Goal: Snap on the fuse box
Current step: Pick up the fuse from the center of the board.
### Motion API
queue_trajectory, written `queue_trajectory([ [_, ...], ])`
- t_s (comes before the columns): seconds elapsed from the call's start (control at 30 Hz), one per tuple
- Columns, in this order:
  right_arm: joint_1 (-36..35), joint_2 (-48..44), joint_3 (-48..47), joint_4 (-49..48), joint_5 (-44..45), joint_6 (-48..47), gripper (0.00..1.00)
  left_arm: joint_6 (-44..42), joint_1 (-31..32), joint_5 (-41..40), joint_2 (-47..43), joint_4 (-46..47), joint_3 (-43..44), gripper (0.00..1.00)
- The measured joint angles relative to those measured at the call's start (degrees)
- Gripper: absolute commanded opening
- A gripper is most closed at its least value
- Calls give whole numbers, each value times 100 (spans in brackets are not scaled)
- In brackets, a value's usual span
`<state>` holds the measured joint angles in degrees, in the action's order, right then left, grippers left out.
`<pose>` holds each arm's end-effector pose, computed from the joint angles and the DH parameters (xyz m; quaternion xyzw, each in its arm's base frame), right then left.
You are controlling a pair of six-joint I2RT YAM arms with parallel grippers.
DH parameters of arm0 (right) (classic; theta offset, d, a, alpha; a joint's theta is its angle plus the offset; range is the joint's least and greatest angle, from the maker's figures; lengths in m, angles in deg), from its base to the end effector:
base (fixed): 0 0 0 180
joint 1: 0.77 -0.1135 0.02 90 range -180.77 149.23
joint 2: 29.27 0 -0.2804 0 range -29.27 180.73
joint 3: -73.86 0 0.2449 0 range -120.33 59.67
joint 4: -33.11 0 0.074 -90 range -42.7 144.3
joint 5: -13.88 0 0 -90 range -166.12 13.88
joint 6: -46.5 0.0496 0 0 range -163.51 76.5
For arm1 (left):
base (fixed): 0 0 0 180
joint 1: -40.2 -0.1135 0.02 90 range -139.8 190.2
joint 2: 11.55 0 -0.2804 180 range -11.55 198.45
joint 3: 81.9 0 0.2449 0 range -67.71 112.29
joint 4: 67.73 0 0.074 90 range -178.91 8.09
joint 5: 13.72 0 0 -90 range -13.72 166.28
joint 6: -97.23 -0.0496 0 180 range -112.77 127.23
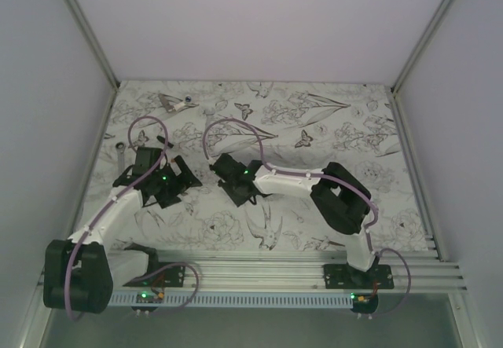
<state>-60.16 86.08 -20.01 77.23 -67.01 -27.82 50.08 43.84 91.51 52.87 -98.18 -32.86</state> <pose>0.2200 0.3564 0.1652 -0.3471 0.9106 0.0668 0.2143 0.2187 -0.0270 0.2141 -0.2612 0.8819 -0.2599 0.2940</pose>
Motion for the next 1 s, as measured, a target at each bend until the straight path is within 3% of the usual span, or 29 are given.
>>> queue_trajectory([
  [0.3, 0, -90, 17, 612, 146, -22, 24, 0, 0, 160, -83, 7, -26, 100],
  [1.0, 212, -348, 376, 894, -284, -199, 37, 24, 15, 337, -85, 131, -70, 100],
])
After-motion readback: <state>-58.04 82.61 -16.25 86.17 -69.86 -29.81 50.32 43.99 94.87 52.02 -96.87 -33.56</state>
